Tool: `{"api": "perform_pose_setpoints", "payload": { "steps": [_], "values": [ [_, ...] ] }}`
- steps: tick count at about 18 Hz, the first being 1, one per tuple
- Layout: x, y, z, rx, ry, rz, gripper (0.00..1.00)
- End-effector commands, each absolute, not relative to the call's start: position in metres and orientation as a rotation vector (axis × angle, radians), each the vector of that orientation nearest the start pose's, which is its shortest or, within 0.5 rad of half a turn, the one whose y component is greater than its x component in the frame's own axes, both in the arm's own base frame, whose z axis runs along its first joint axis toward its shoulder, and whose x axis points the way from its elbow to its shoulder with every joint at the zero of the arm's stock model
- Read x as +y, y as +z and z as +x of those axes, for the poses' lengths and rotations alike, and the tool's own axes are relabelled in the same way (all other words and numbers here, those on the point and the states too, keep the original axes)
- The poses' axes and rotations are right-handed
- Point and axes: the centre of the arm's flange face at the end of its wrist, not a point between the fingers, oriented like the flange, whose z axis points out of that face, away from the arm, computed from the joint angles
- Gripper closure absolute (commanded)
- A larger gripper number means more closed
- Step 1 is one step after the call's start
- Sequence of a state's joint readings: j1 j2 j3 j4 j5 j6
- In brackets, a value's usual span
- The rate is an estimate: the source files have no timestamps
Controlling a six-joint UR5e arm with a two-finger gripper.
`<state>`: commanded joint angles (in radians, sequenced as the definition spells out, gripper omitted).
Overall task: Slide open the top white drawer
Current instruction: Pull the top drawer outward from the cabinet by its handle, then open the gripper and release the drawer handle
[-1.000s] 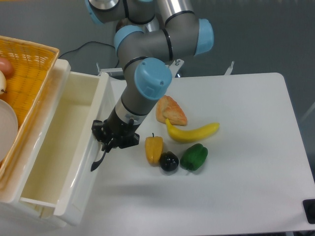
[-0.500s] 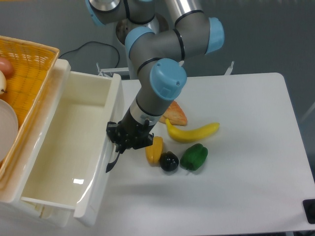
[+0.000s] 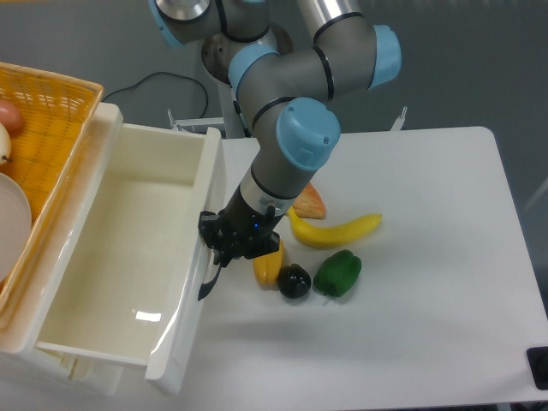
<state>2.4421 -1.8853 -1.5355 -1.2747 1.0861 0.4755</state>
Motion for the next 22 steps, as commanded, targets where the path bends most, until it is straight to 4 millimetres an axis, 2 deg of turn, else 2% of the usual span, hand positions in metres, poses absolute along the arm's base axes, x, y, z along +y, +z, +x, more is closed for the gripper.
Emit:
{"api": "perform_pose_setpoints", "payload": {
  "steps": [8, 9, 10, 16, 22],
  "values": [
    [0.527, 0.371, -0.357, -0.553, -0.519, -2.722, 0.92],
    [0.527, 0.371, -0.357, -0.553, -0.519, -2.722, 0.89],
    [0.527, 0.372, -0.357, -0.55, -0.518, -2.722, 0.81],
    [0.524, 0.368, -0.363, -0.512, -0.547, -2.699, 0.66],
    [0.518, 0.367, -0.373, -0.535, -0.559, -2.68, 0.58]
  ]
}}
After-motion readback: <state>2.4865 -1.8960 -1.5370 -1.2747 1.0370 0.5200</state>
